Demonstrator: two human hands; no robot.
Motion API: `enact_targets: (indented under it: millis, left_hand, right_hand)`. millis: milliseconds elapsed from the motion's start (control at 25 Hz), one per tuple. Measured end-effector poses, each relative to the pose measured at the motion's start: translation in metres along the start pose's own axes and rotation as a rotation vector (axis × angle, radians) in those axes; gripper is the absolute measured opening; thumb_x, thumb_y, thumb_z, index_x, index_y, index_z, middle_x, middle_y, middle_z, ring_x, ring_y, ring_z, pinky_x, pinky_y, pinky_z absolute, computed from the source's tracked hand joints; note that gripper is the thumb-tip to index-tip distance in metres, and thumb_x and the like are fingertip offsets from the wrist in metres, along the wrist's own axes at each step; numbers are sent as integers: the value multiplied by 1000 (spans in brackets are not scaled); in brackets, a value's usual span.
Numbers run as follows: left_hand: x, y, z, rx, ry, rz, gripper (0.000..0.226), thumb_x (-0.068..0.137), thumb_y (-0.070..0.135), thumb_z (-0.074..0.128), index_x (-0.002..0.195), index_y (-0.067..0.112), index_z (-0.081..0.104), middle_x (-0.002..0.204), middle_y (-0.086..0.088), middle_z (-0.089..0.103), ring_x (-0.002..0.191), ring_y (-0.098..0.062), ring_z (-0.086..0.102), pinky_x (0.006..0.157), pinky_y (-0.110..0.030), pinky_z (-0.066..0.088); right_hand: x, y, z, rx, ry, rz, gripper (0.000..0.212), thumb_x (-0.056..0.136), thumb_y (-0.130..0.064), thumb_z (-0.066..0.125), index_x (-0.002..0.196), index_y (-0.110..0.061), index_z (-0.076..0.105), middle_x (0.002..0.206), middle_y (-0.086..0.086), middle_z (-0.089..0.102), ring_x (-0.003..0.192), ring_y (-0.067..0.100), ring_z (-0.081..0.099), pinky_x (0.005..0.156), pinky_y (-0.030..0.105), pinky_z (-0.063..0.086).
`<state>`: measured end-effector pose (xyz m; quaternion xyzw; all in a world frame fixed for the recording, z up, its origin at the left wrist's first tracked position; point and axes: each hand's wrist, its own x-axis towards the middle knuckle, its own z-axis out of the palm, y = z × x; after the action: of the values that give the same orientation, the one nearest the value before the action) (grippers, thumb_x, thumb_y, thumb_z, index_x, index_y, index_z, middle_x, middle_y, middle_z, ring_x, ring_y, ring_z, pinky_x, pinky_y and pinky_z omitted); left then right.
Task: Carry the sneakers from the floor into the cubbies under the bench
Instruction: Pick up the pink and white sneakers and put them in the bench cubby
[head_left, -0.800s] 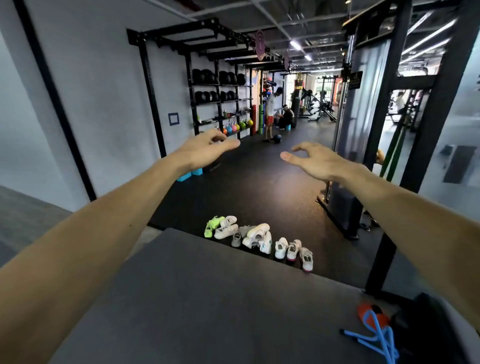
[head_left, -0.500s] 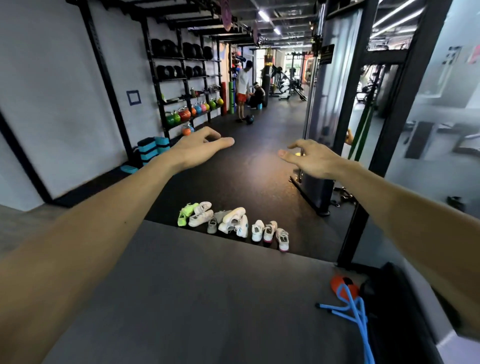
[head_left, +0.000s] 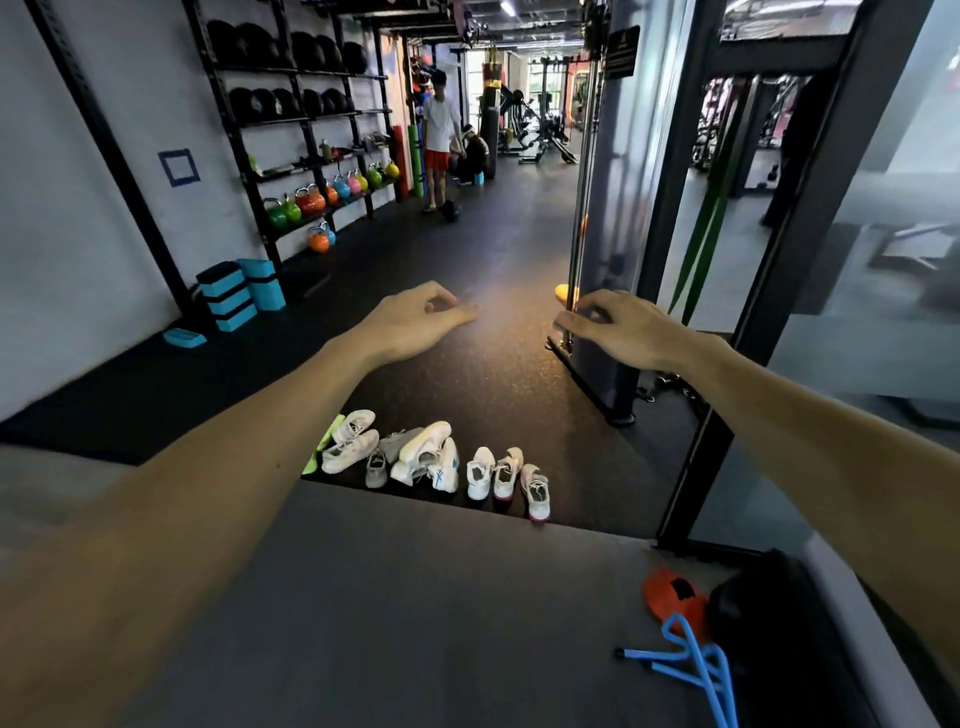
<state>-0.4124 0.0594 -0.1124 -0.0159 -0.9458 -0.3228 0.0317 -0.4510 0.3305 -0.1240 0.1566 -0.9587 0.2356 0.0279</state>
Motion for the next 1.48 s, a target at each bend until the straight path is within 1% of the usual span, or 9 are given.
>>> enact_targets:
  millis: [80, 280, 360, 520, 680, 960, 1160, 1280, 1480]
  left_hand:
    - [40, -6, 7, 27, -11, 17, 60, 81, 72, 50, 124, 31, 55, 132, 1, 53, 116, -16, 50, 87, -33, 38]
    - [166, -40, 22, 116, -77, 45, 60, 77, 72, 54, 120, 31, 61, 129, 4, 59, 119, -17, 53, 101, -42, 41]
    - [190, -49, 27, 119, -95, 48, 56, 80, 66, 57, 121, 28, 61, 128, 3, 59, 118, -18, 54, 101, -41, 42]
    - [313, -87, 36, 149, -194, 54, 45, 84, 53, 62, 119, 24, 62, 125, 2, 60, 114, -15, 55, 94, -34, 44]
    - [413, -108, 59, 162, -241, 61, 52, 78, 58, 63, 119, 27, 62, 124, 3, 61, 115, -17, 56, 94, -35, 45]
    - [587, -147, 147, 143, -337, 2, 62, 81, 55, 64, 134, 26, 46, 139, -5, 49, 122, -24, 51, 99, -41, 45]
    - [702, -172, 214, 142, -391, -39, 56, 84, 55, 61, 131, 28, 47, 139, -3, 47, 125, -24, 47, 102, -43, 42]
    - [759, -206, 271, 134, -426, -56, 57, 81, 59, 60, 129, 31, 47, 139, -2, 47, 126, -23, 47, 102, -43, 41]
    - [825, -295, 391, 122, -437, -100, 59, 80, 60, 60, 130, 34, 45, 136, -3, 47, 125, -23, 47, 100, -43, 41]
  right_hand:
    - [37, 15, 3, 2, -17, 1, 79, 79, -81, 35, 135, -26, 46, 141, 2, 46, 121, 22, 49, 98, 41, 39]
    - [161, 54, 26, -17, -118, 41, 72, 84, -69, 46, 136, -20, 46, 138, 3, 48, 121, 20, 47, 91, 31, 34]
    - [181, 63, 31, -33, -156, 60, 68, 86, -64, 48, 136, -18, 47, 142, 4, 46, 127, 21, 44, 93, 31, 31]
    - [292, 88, 61, -12, -211, 126, 63, 88, -58, 52, 136, -18, 48, 144, 4, 44, 127, 23, 44, 101, 34, 33]
    - [369, 120, 85, 14, -252, 194, 57, 88, -53, 57, 133, -18, 51, 141, 7, 47, 125, 26, 46, 100, 37, 38]
    - [524, 228, 146, 64, -292, 298, 52, 89, -45, 60, 133, -19, 50, 136, 8, 52, 120, 27, 51, 94, 35, 41]
    - [627, 300, 189, 68, -301, 335, 46, 91, -42, 58, 130, -16, 53, 133, 7, 54, 118, 27, 53, 94, 35, 43]
    - [676, 346, 238, 91, -327, 388, 45, 92, -41, 57, 130, -17, 54, 128, 7, 56, 111, 26, 55, 86, 33, 43]
    - [726, 430, 359, 81, -308, 418, 47, 93, -41, 55, 133, -17, 50, 134, 7, 51, 118, 28, 51, 92, 37, 41]
